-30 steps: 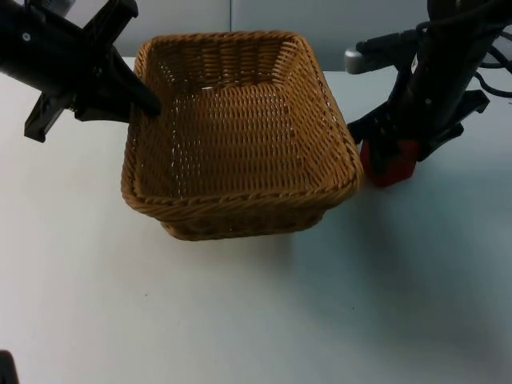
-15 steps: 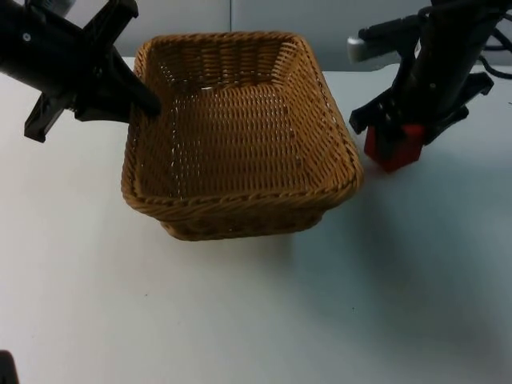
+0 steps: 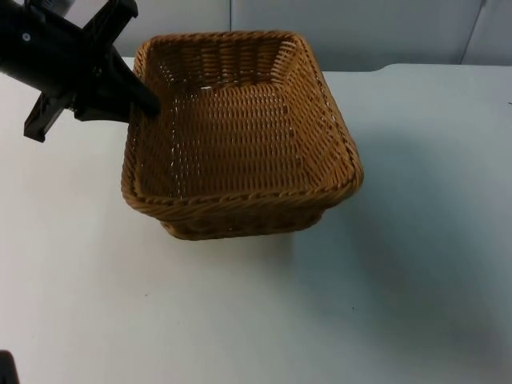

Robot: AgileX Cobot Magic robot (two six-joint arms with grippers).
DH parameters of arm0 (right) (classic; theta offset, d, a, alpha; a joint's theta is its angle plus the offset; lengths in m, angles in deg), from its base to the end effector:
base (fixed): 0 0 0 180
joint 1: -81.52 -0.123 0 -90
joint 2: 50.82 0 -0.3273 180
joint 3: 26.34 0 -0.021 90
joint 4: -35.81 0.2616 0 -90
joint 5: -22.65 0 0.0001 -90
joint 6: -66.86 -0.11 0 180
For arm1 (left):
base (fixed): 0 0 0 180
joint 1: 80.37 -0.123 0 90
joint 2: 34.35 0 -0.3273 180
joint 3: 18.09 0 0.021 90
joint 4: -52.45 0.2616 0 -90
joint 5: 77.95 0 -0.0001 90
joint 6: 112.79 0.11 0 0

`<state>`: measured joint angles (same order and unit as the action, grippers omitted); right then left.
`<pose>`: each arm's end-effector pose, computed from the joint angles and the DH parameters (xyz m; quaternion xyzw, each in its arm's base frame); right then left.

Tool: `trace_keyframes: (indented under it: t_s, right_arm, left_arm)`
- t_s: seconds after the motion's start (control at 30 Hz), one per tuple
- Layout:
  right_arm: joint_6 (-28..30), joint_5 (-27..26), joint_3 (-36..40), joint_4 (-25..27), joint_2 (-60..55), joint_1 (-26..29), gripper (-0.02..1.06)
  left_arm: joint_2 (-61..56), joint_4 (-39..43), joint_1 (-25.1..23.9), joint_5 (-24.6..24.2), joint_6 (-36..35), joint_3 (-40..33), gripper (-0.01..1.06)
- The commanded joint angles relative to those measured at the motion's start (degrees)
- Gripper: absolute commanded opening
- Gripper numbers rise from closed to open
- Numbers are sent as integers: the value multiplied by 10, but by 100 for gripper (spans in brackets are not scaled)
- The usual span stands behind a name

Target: Pick up the basket with the left hand and place the cube into the basket with the right hand.

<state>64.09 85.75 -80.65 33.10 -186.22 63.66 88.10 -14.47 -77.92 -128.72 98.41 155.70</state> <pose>0.5273 0.1650 0.3249 -0.1286 0.9426 0.0321 0.3066 0.4226 -0.0966 0.1827 -0.0903 0.8989 -0.4144 0.1105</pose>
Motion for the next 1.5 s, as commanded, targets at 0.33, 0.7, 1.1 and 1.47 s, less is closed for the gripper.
trace_keyframes:
  t_s: [0.33, 0.7, 1.1, 1.47]
  right_arm:
    - [124, 47, -31, 376, 8, -24, 45]
    - [137, 69, -31, 360, -2, -52, 45]
    - [95, 69, 62, 337, -3, -80, 45]
    - [59, 69, 98, 294, -2, -82, 46]
  left_arm:
    - [-4, -17, -1, -9, -1, 6, 0]
    - [-4, -17, -1, -8, 1, 6, 0]
    - [-4, -17, -1, -4, 1, 6, 0]
    - [-4, -17, -1, -3, 1, 6, 0]
